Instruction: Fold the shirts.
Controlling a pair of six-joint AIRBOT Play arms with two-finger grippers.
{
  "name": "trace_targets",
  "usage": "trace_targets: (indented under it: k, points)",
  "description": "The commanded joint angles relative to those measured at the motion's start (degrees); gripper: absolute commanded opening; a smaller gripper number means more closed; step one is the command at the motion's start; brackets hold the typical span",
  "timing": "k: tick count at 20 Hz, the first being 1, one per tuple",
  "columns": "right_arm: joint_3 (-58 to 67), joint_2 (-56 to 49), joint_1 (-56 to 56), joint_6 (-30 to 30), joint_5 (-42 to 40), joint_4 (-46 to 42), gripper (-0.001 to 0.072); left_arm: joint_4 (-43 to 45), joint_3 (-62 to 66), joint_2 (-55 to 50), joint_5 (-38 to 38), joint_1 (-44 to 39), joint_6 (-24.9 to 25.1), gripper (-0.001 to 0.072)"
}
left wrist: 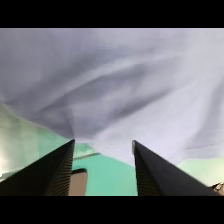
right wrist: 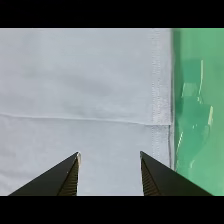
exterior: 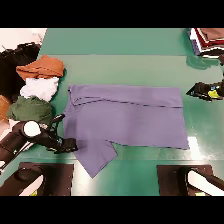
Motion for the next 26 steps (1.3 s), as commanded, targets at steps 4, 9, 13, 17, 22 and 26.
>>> trace_targets:
  k: [4, 9, 13, 17, 22, 26]
  points:
    - [-0.02, 0.17, 0.87, 0.02, -0.11, 0.04, 0.0434, 2.36, -1.55, 0.42, -1.81, -1.90, -1.66, 0.0424]
    - [-0.02, 0.20, 0.90, 0.02, 0.02, 0.07, 0.0434, 0.44, -1.55, 0.42, 7.37, -1.90, -3.13, 0.0423]
    - [-0.04, 0.55, 0.50, 0.02, 2.45, 0.00, 0.0434, -2.82, -2.71, 0.42, 8.66, -1.90, -3.04, 0.0406]
    - [-0.09, 0.59, -3.28, -0.02, 9.40, -0.81, 0.0434, -5.79, -3.28, 0.44, 8.48, -1.90, -0.31, 0.0025]
    - [-13.16, 4.83, -11.80, 0.07, 14.95, -9.44, 0.0454, -8.41, 2.84, 0.48, 8.37, -1.90, 3.50, 0.0025]
    - [-28.24, 6.12, -18.32, 0.09, 14.25, -9.03, 0.0504, -9.01, 5.27, 0.48, 9.79, -1.90, 4.15, 0.0026]
